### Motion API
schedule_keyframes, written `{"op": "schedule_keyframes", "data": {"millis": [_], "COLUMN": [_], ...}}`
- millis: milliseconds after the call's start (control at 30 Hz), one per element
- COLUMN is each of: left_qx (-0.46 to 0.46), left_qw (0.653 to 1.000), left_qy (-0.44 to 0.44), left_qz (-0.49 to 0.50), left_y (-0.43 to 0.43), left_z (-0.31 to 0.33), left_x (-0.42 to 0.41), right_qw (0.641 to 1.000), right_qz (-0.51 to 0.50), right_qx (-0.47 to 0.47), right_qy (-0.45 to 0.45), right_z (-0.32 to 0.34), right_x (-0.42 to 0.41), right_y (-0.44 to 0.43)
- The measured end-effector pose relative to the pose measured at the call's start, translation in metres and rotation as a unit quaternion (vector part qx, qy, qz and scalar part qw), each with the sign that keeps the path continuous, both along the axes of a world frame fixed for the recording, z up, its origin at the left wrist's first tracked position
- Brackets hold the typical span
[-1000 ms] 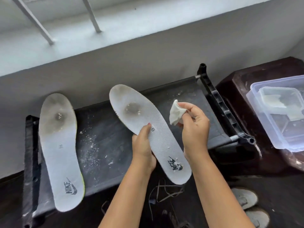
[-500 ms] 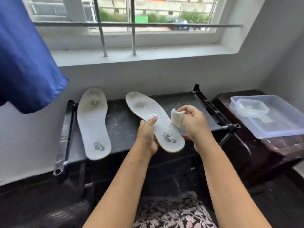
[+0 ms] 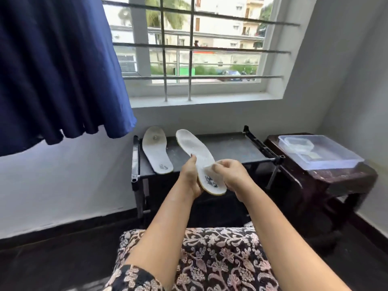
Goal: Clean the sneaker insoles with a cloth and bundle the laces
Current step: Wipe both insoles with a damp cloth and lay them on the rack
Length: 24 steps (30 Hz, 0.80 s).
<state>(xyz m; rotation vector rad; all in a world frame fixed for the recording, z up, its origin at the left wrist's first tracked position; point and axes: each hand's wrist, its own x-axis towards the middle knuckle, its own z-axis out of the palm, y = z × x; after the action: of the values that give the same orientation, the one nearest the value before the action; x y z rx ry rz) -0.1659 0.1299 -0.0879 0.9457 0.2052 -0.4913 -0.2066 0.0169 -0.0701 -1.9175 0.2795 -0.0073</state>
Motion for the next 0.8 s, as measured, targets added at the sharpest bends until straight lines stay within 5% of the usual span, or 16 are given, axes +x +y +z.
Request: {"op": "schedule_keyframes", "data": {"millis": [500, 800], "left_qx": [-0.086, -0.162], "left_qw": [0.996, 0.986], "left_qy": [-0.002, -0.015], "left_qz": [0.005, 0.026], "left_y": [-0.013, -0.008], "left_z": [-0.054, -0.06], "left_x": [0.034, 0.081], "right_qw": [0.992, 0.991], "right_qz": [0.058, 0.093], "right_qx": [0.11, 0.052], "right_qy": [0.006, 0.077], "right_z": [-0.031, -0.024], "right_x": [0.028, 0.062], "right_y": [-0.039, -0.073]}}
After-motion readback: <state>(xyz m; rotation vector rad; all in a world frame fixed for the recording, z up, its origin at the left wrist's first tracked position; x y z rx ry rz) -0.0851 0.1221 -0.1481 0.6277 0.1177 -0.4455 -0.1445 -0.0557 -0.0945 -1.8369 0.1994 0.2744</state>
